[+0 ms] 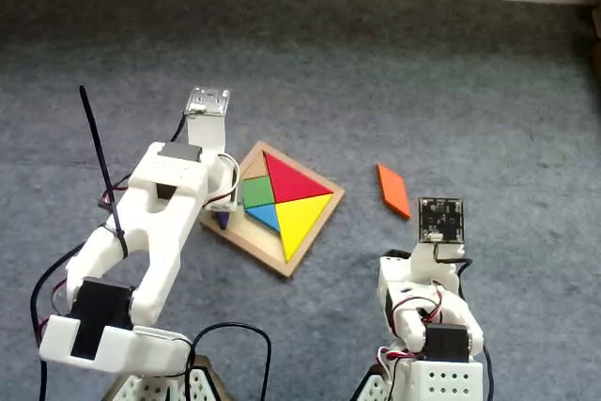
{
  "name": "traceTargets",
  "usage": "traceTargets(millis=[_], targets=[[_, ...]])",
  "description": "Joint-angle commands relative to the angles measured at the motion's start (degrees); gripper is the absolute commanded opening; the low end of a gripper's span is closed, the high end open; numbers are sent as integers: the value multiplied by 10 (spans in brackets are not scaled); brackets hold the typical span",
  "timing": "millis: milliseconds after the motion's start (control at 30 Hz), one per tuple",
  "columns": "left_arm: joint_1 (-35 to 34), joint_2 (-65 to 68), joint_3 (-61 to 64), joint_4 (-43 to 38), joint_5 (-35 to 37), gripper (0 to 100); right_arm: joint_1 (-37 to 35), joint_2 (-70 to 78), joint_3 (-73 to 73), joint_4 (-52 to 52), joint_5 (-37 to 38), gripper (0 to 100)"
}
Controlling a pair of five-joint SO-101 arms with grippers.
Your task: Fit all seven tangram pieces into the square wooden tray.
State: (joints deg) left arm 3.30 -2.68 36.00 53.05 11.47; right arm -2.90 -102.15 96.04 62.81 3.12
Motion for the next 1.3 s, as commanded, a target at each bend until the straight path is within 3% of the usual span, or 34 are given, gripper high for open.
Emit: traceTargets(millis=[0, 133, 300, 700, 900, 1267], targets=[[-3, -27, -29, 13, 3, 172, 6, -12, 64, -1, -3, 26], [7, -27, -44, 47, 4, 175, 6, -12, 64, -1, -3, 26], [4, -26, -44, 53, 7, 263, 6, -12, 64, -1, -3, 26], [76, -21, -38, 54, -33, 263, 6, -12, 64, -1, -3, 26], [70, -26, -35, 55, -37, 263, 6, -12, 64, -1, -3, 26], [66, -27, -39, 126, -60, 262, 6, -12, 64, -1, -3, 26]])
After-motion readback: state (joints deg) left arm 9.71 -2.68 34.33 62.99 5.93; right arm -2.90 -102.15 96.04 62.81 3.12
